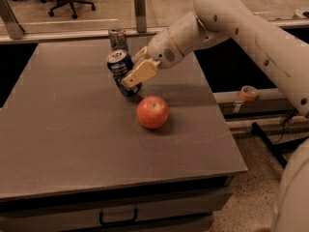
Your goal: Move pepsi can near apple
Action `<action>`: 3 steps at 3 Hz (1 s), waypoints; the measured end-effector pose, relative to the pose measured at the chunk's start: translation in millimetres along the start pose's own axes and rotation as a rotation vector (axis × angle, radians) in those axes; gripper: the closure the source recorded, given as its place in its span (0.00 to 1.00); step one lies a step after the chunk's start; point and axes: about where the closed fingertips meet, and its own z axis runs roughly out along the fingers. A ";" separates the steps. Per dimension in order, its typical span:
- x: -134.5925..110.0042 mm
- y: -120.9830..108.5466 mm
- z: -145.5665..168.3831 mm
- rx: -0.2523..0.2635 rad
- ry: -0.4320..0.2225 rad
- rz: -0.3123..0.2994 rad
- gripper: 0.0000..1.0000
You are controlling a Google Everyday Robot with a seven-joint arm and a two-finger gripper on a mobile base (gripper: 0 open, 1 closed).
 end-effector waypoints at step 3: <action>38.1 20.8 -3.8 0.019 -0.001 0.113 0.05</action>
Offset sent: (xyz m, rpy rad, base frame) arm -0.0218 -0.0417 -0.0310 -0.0161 0.0977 -0.1233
